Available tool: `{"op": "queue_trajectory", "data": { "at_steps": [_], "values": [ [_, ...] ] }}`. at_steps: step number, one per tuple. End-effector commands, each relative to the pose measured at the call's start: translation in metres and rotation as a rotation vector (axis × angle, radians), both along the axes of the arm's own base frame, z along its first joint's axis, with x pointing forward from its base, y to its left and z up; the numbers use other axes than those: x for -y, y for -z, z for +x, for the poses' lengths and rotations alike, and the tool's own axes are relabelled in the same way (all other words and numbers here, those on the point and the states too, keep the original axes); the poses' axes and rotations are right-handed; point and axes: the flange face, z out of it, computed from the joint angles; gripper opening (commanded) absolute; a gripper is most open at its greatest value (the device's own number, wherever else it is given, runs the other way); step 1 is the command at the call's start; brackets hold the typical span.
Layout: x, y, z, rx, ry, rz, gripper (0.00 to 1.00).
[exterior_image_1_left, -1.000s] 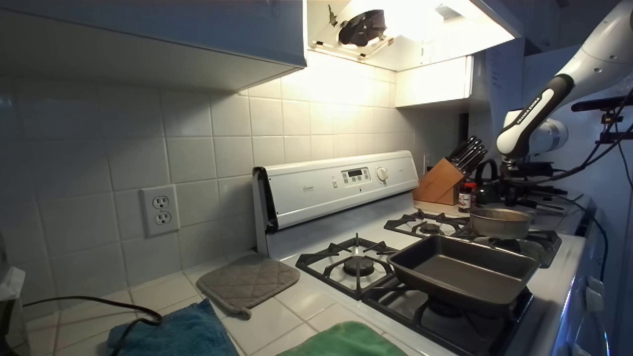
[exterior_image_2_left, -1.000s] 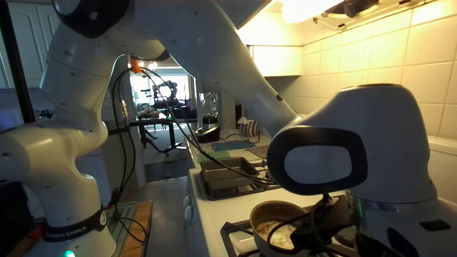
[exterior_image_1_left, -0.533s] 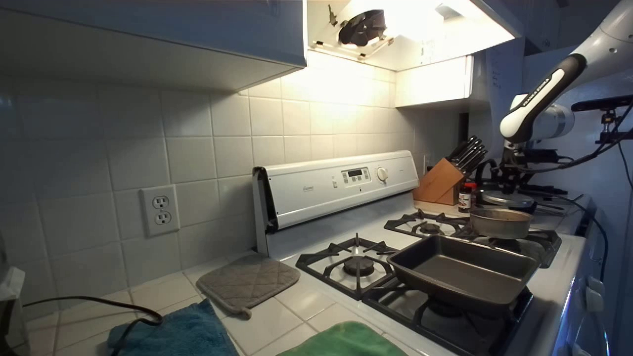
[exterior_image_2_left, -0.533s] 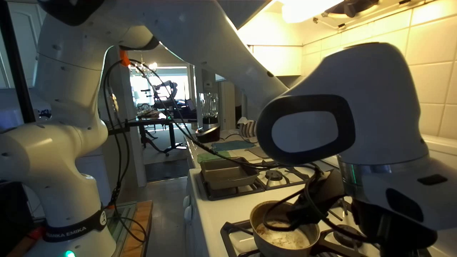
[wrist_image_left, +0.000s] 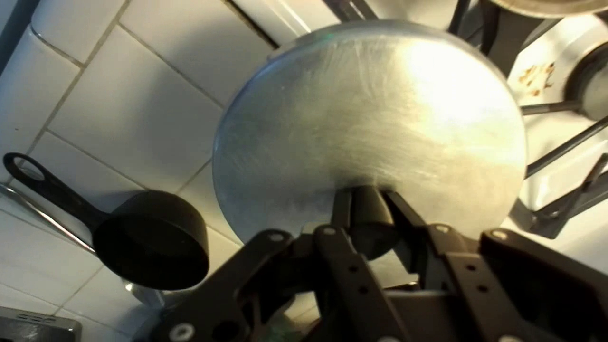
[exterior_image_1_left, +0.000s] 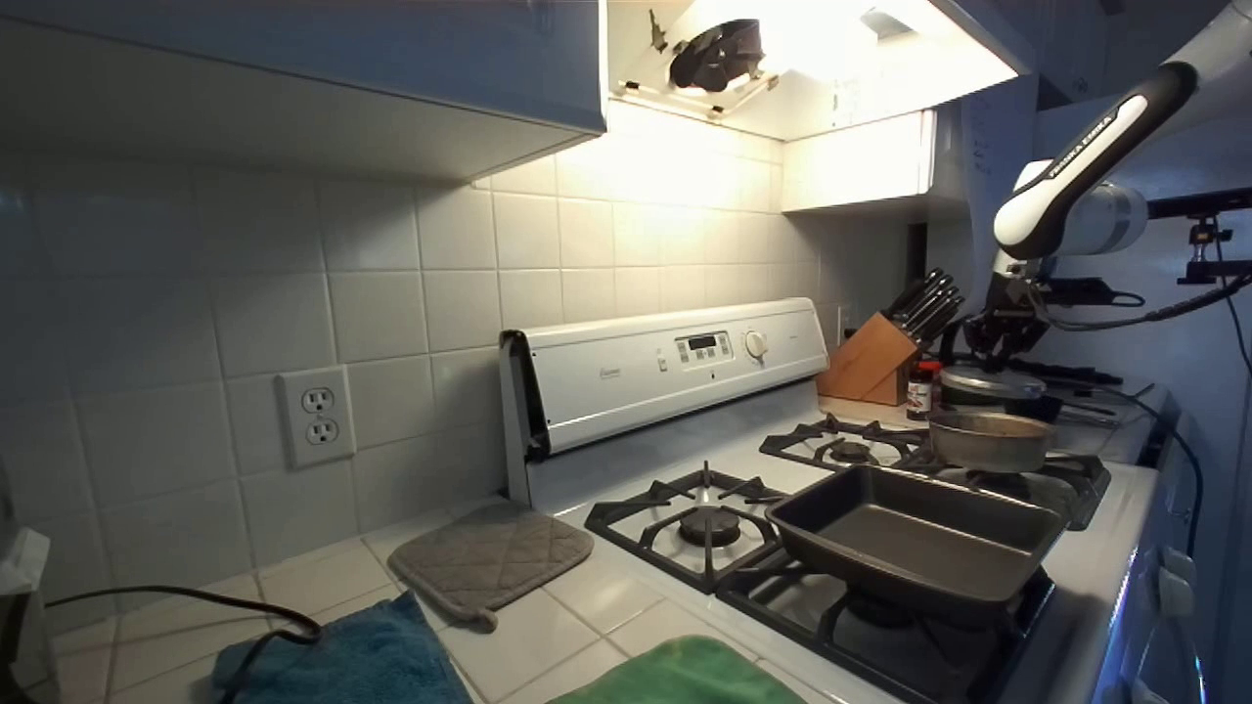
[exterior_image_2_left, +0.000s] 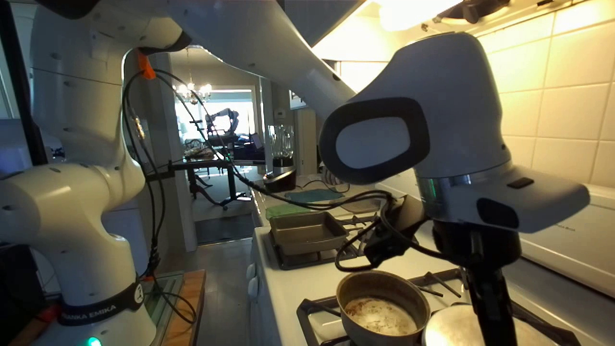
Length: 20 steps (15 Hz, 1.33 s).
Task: Put the metal lid on the metal pot the move it forward
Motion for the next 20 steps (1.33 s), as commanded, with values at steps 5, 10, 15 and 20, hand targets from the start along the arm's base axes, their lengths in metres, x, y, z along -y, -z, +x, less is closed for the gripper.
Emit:
{"op": "queue_trajectory", "data": {
  "at_steps": [5,10,15,20],
  "values": [
    [-0.088,-0.014,-0.008,0.018,-0.208,0.041,0.06],
    [-0.145,-0.005,-0.011,-0.013,-0.321,0.049,0.06],
    [-0.170,0.004,-0.019,-0.040,-0.368,0.049,0.06],
    [-0.164,0.004,-0.028,-0.029,-0.346,0.030,0.06]
  ]
}}
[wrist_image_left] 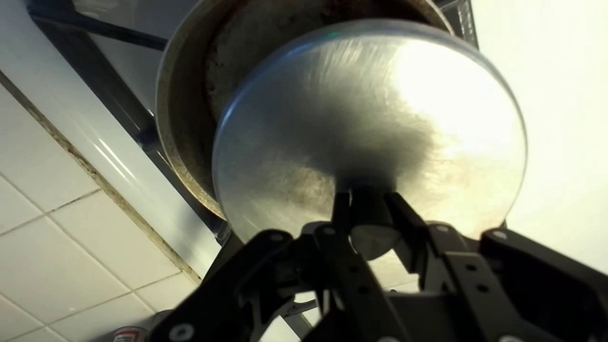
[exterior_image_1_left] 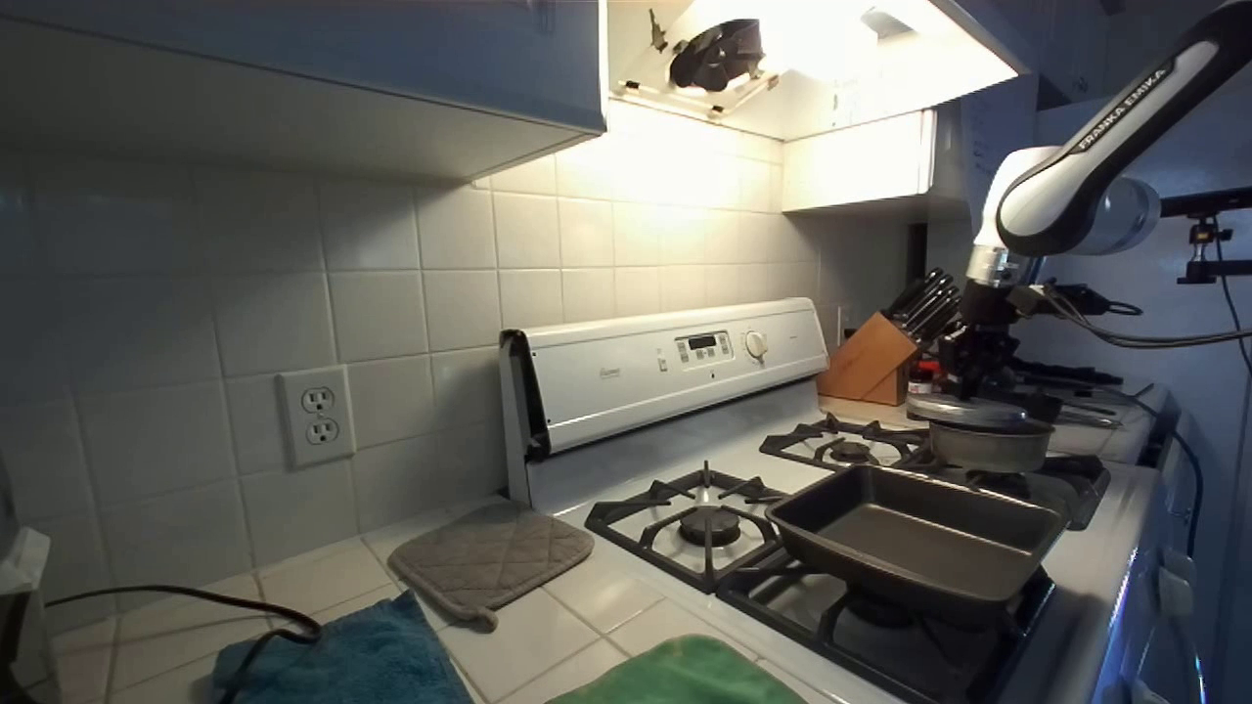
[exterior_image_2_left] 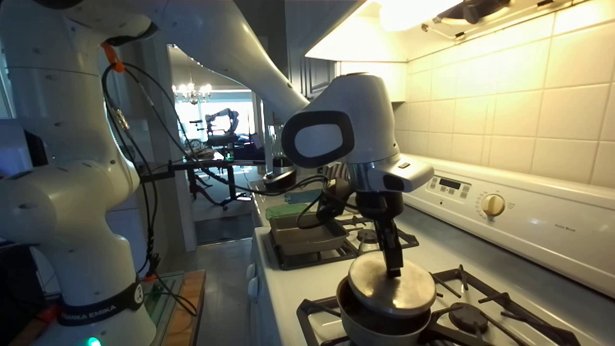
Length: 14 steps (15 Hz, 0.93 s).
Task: Put the metal lid on the metal pot the move it forward
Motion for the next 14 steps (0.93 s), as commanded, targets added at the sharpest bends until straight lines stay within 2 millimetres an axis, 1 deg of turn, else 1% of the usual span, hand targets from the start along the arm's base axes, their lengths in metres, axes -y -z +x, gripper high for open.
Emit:
{"op": "queue_trajectory", "data": {
  "at_steps": [1,14],
  "values": [
    [0.003,-0.007,-0.014,0.021,0.008,-0.019,0.06],
    [0.010,-0.003,-0.034,0.003,0.007,-0.032,0.06]
  ]
}}
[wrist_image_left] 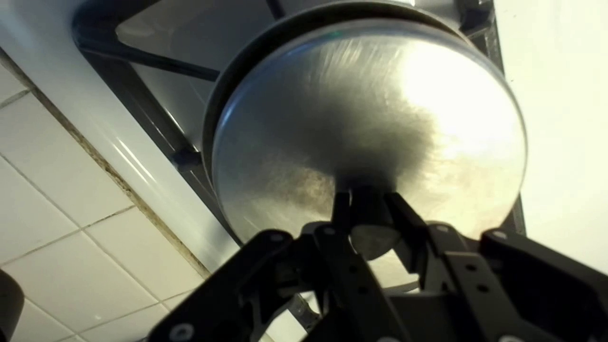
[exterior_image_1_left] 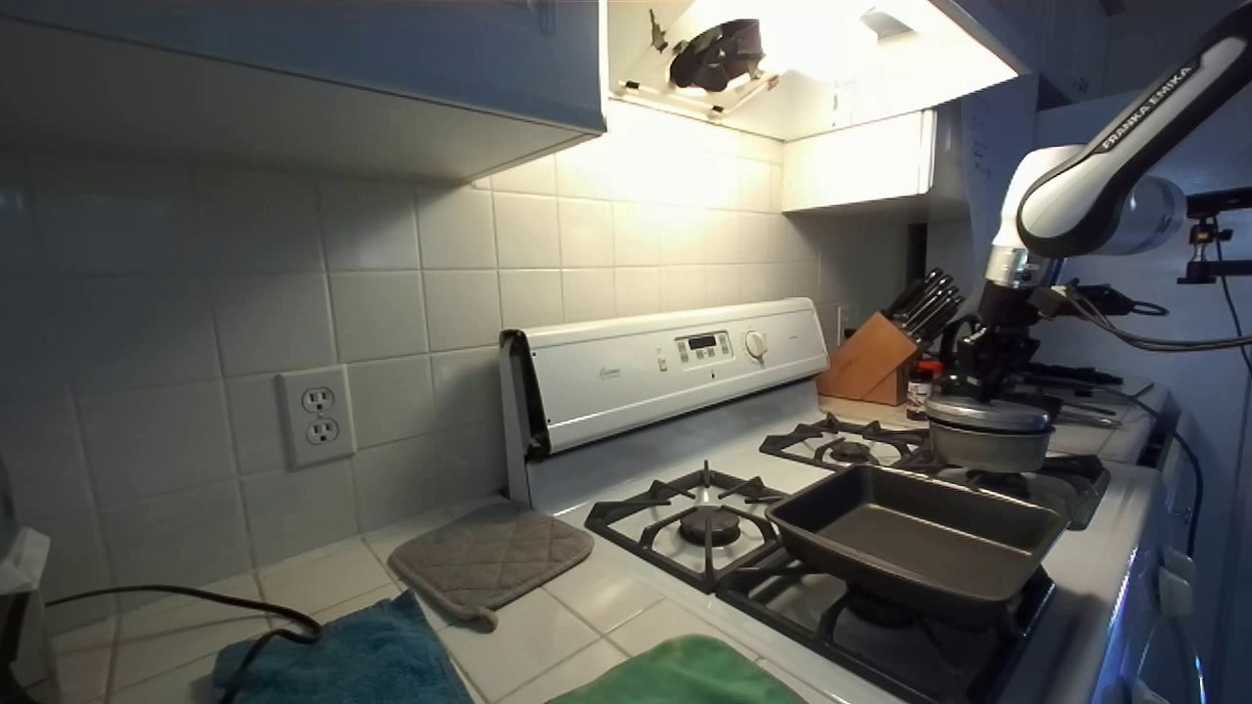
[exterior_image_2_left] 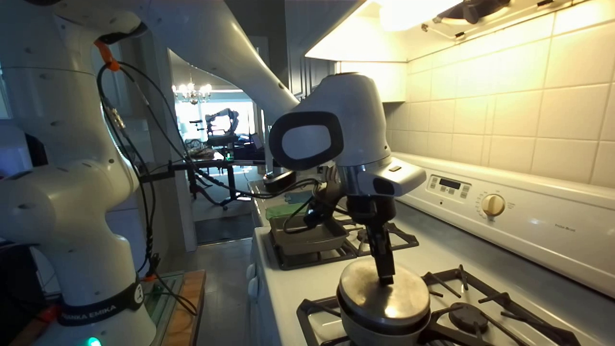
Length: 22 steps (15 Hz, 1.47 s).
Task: Put the metal lid on the metal pot the move it forward
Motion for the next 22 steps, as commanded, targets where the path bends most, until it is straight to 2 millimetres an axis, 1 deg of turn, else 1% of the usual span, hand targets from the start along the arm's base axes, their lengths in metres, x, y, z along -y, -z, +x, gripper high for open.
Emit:
{"op": "queue_trajectory", "data": {
  "at_steps": [1,4,17,22],
  "values": [
    [0.001,-0.005,-0.014,0.016,-0.001,-0.020,0.06],
    [0.001,-0.003,-0.016,0.015,0.001,-0.016,0.06],
    [0.000,0.003,-0.011,0.023,0.017,-0.017,0.06],
    [-0.001,0.008,-0.014,0.018,0.012,-0.023,0.06]
  ]
}}
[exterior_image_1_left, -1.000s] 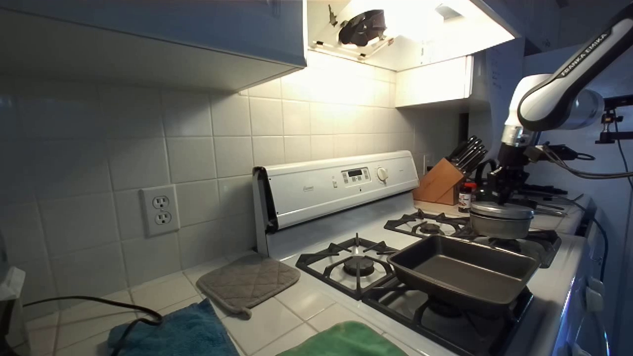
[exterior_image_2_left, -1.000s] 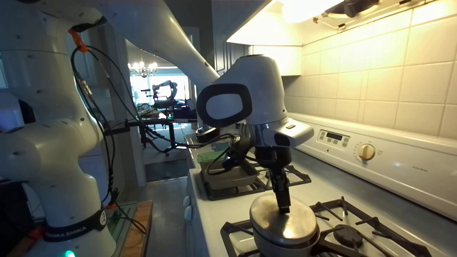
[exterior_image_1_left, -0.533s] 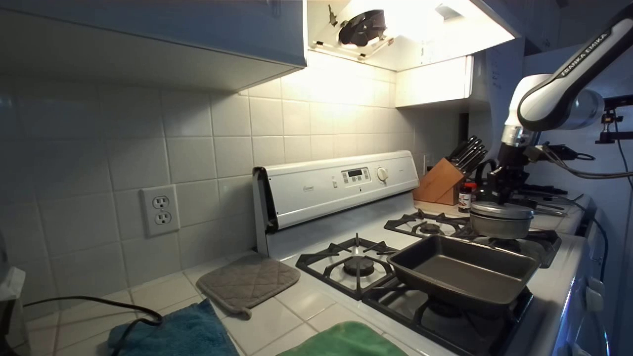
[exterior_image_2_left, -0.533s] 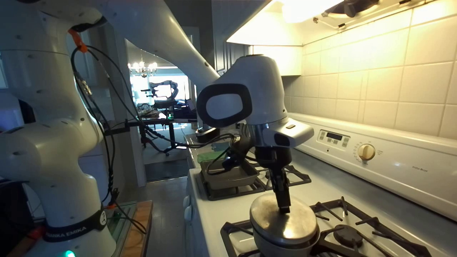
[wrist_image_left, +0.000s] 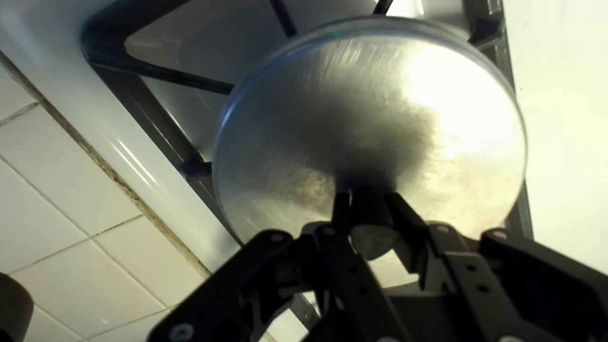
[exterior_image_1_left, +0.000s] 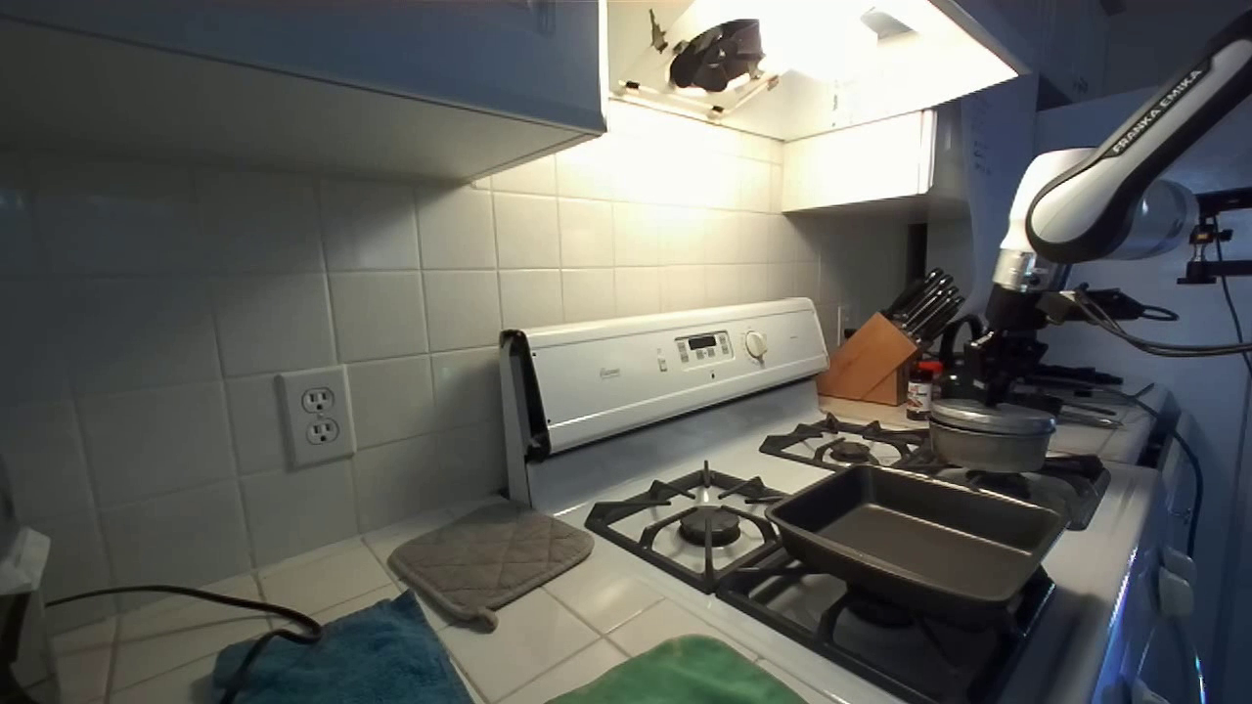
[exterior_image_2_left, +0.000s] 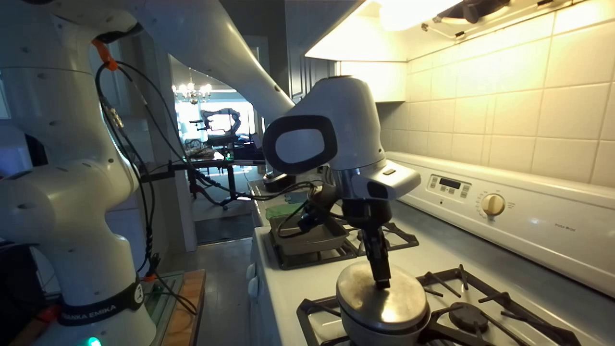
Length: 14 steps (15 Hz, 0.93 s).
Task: Put the metal lid on the metal pot the move it forward
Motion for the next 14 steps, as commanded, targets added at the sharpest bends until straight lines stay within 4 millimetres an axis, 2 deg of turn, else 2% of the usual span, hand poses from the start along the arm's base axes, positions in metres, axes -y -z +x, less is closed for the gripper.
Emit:
{"op": "queue_trajectory", "data": {
  "at_steps": [1,11,12,13,14],
  "values": [
    [-0.0016,0.0041,-0.0054,0.012,0.005,-0.018,0.06],
    [-0.0025,0.0103,-0.0056,0.015,0.002,-0.040,0.06],
    [-0.0026,0.0110,-0.0056,0.014,0.002,-0.044,0.49],
    [-0.0027,0.0112,-0.0056,0.014,0.001,-0.047,0.50],
    [-0.0030,0.0115,-0.0058,0.013,0.002,-0.050,0.56]
  ]
}}
